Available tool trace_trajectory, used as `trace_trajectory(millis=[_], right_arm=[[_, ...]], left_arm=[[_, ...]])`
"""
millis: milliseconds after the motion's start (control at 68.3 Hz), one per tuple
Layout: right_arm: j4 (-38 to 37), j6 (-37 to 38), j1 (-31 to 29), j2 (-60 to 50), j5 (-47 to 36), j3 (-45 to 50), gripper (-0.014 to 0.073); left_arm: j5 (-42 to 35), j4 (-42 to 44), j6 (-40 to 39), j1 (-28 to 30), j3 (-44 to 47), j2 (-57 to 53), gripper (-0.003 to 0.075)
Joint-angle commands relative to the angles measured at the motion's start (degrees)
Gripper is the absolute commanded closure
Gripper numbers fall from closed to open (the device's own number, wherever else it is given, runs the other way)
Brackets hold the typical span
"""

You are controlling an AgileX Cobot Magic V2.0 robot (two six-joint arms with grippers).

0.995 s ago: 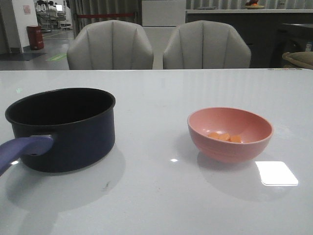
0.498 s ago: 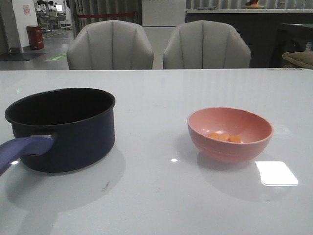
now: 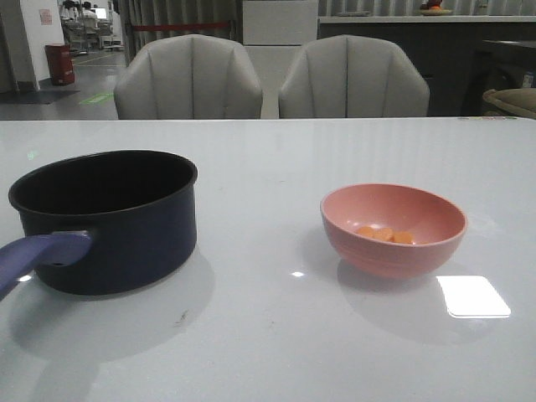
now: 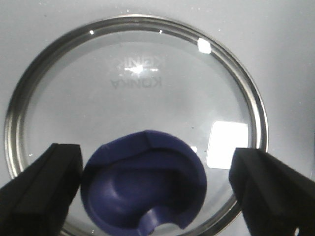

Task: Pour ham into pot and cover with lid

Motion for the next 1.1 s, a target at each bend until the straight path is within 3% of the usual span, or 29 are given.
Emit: trace_trajectory(millis=[0,176,380,1083], right_arm=[[-0.32,-0.07,-0.25,-1.11,-4.73,-0.27,0.0440],[-0.32,-0.07,-0.25,-1.11,-4.73,-0.27,0.0440],[-0.32,-0.07,-0.25,-1.11,-4.73,-0.27,0.0440],[-0.32,-0.07,-0.25,-1.11,-4.73,-0.27,0.0440]], left_arm=[[-0.07,0.92,0.13,-0.20,-1.83,-6.23,0.0094],[-0.29,0.14,0.13,-0.20,-0.96,-13.16,0.0094],[-7.55,-4.44,0.13,-1.74,3.40,-27.42,0.0094],[-25.15,-0.57,0.13,-21.75,31.37,-75.40,0.0094]])
